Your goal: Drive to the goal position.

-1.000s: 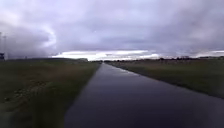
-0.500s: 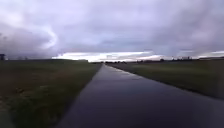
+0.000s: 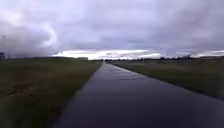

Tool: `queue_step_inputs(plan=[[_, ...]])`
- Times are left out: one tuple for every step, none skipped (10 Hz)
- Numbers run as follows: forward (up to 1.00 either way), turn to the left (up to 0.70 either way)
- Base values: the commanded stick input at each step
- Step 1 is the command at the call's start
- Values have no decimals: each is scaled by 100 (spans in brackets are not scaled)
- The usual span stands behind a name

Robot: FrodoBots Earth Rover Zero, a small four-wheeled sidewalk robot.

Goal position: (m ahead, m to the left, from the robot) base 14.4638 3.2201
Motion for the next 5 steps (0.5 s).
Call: queue_step_inputs(plan=[[70,0],[70,0],[70,0],[70,0],[70,0]])
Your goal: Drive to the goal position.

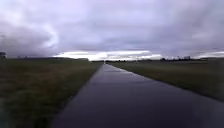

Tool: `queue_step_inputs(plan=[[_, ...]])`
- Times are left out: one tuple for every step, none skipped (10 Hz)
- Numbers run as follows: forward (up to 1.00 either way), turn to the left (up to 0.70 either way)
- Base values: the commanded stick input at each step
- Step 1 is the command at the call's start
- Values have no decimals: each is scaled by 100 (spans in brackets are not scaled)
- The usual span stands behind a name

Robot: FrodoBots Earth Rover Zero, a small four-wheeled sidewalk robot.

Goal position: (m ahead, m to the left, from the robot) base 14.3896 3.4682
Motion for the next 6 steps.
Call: queue_step_inputs(plan=[[70,0],[70,0],[70,0],[70,27],[70,27],[70,27]])
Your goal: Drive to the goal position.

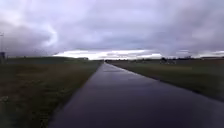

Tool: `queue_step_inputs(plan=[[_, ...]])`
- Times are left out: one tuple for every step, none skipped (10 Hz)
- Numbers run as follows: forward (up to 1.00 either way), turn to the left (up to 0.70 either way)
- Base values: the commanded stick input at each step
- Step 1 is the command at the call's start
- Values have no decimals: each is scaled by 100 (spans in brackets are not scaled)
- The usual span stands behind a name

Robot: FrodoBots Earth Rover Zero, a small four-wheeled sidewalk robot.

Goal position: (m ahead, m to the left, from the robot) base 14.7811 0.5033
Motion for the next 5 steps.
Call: queue_step_inputs(plan=[[70,27],[70,27],[70,27],[70,27],[70,23]])
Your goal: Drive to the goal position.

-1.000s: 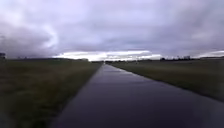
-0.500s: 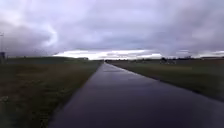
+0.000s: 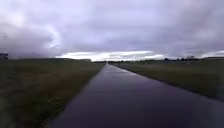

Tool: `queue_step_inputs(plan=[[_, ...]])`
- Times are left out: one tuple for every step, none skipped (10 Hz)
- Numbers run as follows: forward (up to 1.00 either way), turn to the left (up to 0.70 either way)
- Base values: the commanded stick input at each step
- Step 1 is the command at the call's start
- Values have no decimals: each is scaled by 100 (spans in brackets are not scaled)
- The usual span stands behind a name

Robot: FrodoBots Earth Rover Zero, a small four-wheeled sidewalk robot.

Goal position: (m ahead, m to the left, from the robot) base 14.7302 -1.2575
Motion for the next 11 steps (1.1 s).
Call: queue_step_inputs(plan=[[70,5],[70,0],[70,0],[70,0],[70,0],[70,0],[70,0],[70,0],[70,0],[70,0],[70,0]])
